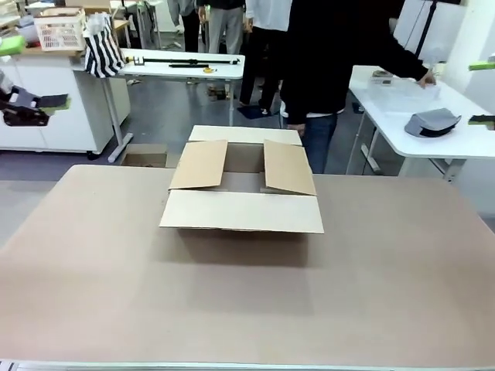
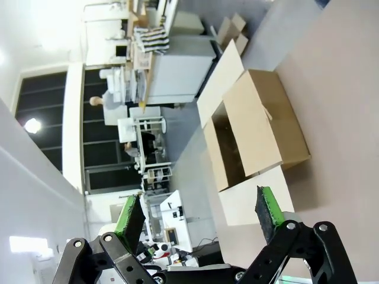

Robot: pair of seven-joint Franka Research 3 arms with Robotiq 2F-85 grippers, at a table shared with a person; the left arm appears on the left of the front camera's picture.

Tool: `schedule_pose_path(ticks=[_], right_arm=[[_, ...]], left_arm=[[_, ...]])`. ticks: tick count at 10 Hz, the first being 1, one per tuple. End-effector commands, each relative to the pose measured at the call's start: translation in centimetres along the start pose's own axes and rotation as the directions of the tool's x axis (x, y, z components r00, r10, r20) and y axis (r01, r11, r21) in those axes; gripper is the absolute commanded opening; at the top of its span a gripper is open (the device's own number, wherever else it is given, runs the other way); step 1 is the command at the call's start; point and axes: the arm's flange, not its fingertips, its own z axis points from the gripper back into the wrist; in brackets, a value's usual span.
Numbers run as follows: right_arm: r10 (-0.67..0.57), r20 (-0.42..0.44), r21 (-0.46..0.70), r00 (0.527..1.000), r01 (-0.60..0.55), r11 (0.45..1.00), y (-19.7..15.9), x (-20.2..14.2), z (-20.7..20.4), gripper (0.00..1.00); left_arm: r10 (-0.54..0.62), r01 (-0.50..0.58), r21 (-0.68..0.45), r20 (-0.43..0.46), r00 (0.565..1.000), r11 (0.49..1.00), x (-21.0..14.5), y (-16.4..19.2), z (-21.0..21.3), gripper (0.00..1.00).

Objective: Pack the gift set into the box.
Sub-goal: Place both hands on the side flaps of the Package Box and spread them outward.

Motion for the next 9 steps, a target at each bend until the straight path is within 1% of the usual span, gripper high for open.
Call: schedule_pose_path(ticks=[1,3,4,5,6,7,8,9], right_arm=[[0.001,0.0,0.021,1.0,-0.001,1.0,0.2,-0.2,0.4,1.0],[0.001,0.0,0.021,1.0,-0.001,1.0,0.2,-0.2,0.4,1.0],[0.001,0.0,0.021,1.0,-0.001,1.0,0.2,-0.2,0.4,1.0],[0.001,0.0,0.021,1.0,-0.001,1.0,0.2,-0.2,0.4,1.0],[0.001,0.0,0.021,1.0,-0.001,1.0,0.2,-0.2,0.4,1.0],[0.001,0.0,0.021,1.0,-0.001,1.0,0.2,-0.2,0.4,1.0],[0.001,0.0,0.021,1.0,-0.001,1.0,0.2,-0.2,0.4,1.0],[0.001,0.0,0.021,1.0,-0.001,1.0,0.2,-0.2,0.4,1.0]], left_arm=[[-0.022,0.022,-0.015,0.005,1.0,1.0,0.1,-0.5,-0.1,1.0],[-0.007,0.007,0.006,-0.006,1.0,1.0,-0.1,-0.4,0.0,1.0],[0.206,-0.211,0.129,0.049,0.977,0.969,0.8,-1.2,-1.3,1.0],[0.241,-0.239,0.251,0.021,0.97,0.938,1.9,-1.8,-3.7,1.0],[0.251,-0.22,0.35,-0.045,0.967,0.91,3.4,-1.8,-7.1,1.0],[0.229,-0.177,0.508,-0.039,0.973,0.843,5.2,-1.0,-11.1,1.0],[0.235,-0.143,0.61,-0.073,0.969,0.78,6.5,0.1,-14.6,1.0],[0.231,-0.107,0.704,-0.083,0.969,0.702,7.1,1.6,-18.1,1.0]])
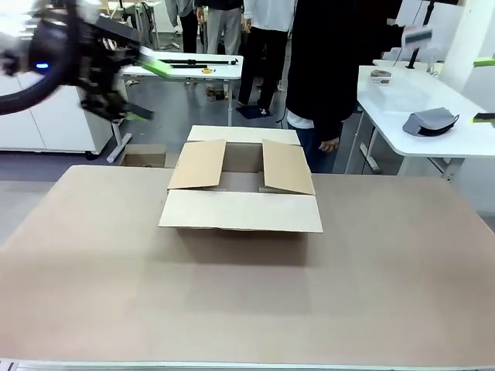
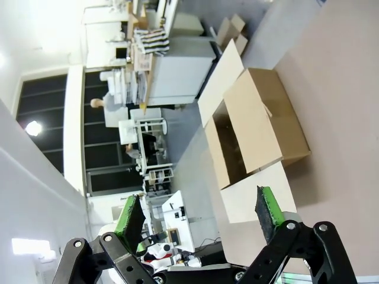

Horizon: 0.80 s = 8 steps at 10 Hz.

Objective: Pack the gift set into the box.
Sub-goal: Place both hands on the side flaps of the Package Box and spread them outward.

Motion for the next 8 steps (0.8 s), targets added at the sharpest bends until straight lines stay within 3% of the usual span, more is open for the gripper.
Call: schedule_pose_path(ticks=[1,3,4,6,7,8], right_arm=[[0.018,-0.003,0.023,1.0,-0.018,1.0,0.1,0.2,-0.3,1.0],[0.018,-0.003,0.023,1.0,-0.018,1.0,0.1,0.2,-0.3,1.0],[0.018,-0.003,0.023,1.0,-0.018,1.0,0.1,0.2,-0.3,1.0],[0.018,-0.003,0.023,1.0,-0.018,1.0,0.1,0.2,-0.3,1.0],[0.018,-0.003,0.023,1.0,-0.018,1.0,0.1,0.2,-0.3,1.0],[0.018,-0.003,0.023,1.0,-0.018,1.0,0.1,0.2,-0.3,1.0]], left_arm=[[-0.006,0.019,0.283,-0.045,0.999,0.959,3.5,-0.3,-5.9,1.0],[-0.071,0.103,0.564,-0.078,0.994,0.819,4.9,0.3,-14.3,1.0],[-0.118,0.169,0.648,-0.123,0.985,0.742,5.7,1.1,-17.1,1.0],[-0.128,0.218,0.725,-0.178,0.976,0.653,6.6,3.1,-20.9,1.0],[-0.159,0.255,0.696,-0.201,0.967,0.671,6.8,3.6,-21.3,1.0],[-0.207,0.261,0.644,-0.161,0.965,0.719,3.9,3.7,-19.7,1.0]])
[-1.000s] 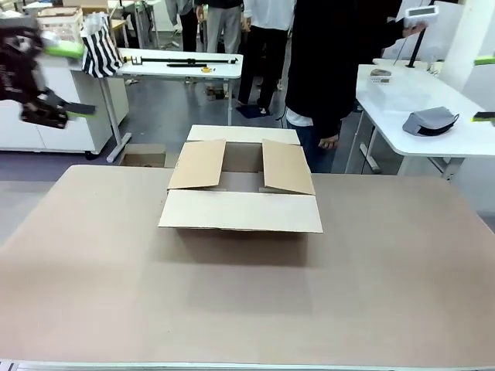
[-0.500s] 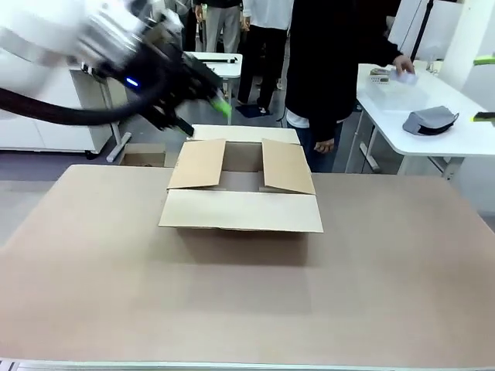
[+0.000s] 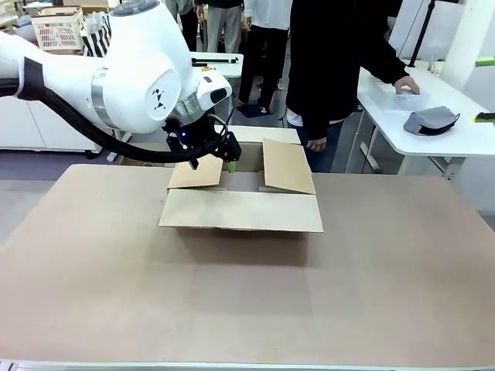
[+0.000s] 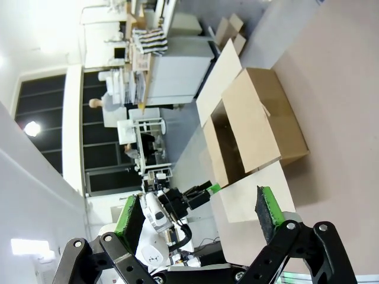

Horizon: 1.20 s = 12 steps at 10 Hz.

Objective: Pack the gift set into the box.
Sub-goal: Place both hands on the side flaps of the Package Box and spread them outward.

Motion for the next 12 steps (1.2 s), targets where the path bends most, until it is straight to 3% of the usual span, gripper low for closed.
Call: schedule_pose_path(ticks=[1,4,5,6,8,12], right_arm=[[0.019,-0.001,0.029,1.0,-0.019,0.999,0.2,0.2,-0.3,1.0],[0.019,-0.001,0.029,1.0,-0.019,0.999,0.2,0.2,-0.3,1.0],[0.019,-0.001,0.029,1.0,-0.019,0.999,0.2,0.2,-0.3,1.0],[0.019,-0.001,0.029,1.0,-0.019,0.999,0.2,0.2,-0.3,1.0],[0.019,-0.001,0.029,1.0,-0.019,0.999,0.2,0.2,-0.3,1.0],[0.019,-0.001,0.029,1.0,-0.019,0.999,0.2,0.2,-0.3,1.0]], left_arm=[[0.008,-0.007,-0.055,0.034,0.999,0.998,-0.7,-1.0,2.1,1.0],[-0.001,0.002,-0.03,0.016,1.0,1.0,-0.1,-1.3,1.1,1.0],[0.074,-0.081,0.079,0.088,0.993,0.994,-0.3,-1.0,2.1,1.0],[0.148,-0.166,0.189,0.105,0.983,0.968,0.3,-1.8,2.5,1.0],[0.09,-0.108,0.353,0.067,0.994,0.929,2.5,-4.1,1.3,1.0],[0.053,-0.034,0.428,-0.034,0.998,0.903,7.2,-6.3,-5.1,1.0]])
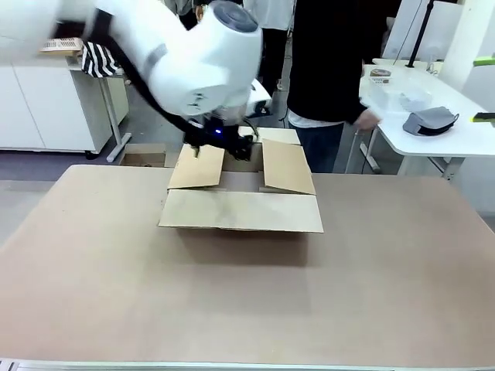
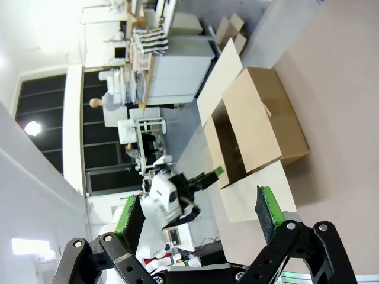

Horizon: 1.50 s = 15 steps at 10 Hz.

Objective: Pack the gift set into the box.
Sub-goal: Place both hands on the side flaps of the Package Box and spread them outward.

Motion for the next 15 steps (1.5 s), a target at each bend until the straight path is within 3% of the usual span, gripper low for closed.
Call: schedule_pose_path(ticks=[1,4,8,11,15], right_arm=[[0.021,0.0,0.025,1.0,-0.021,0.999,0.1,0.2,-0.3,1.0],[0.021,0.0,0.025,1.0,-0.021,0.999,0.1,0.2,-0.3,1.0],[0.021,0.0,0.025,1.0,-0.021,0.999,0.1,0.2,-0.3,1.0],[0.021,0.0,0.025,1.0,-0.021,0.999,0.1,0.2,-0.3,1.0],[0.021,0.0,0.025,1.0,-0.021,0.999,0.1,0.2,-0.3,1.0]], left_arm=[[0.02,-0.018,0.062,-0.022,1.0,0.998,3.4,-1.6,-2.2,1.0],[0.107,-0.109,0.213,0.021,0.994,0.971,4.0,-1.4,-5.8,1.0],[0.085,-0.081,0.301,-0.002,0.996,0.95,3.9,-0.3,-7.4,1.0],[0.088,-0.094,0.321,0.033,0.996,0.942,3.8,0.2,-7.3,1.0],[0.114,-0.149,0.314,0.125,0.985,0.938,3.8,2.6,-3.5,1.0]])
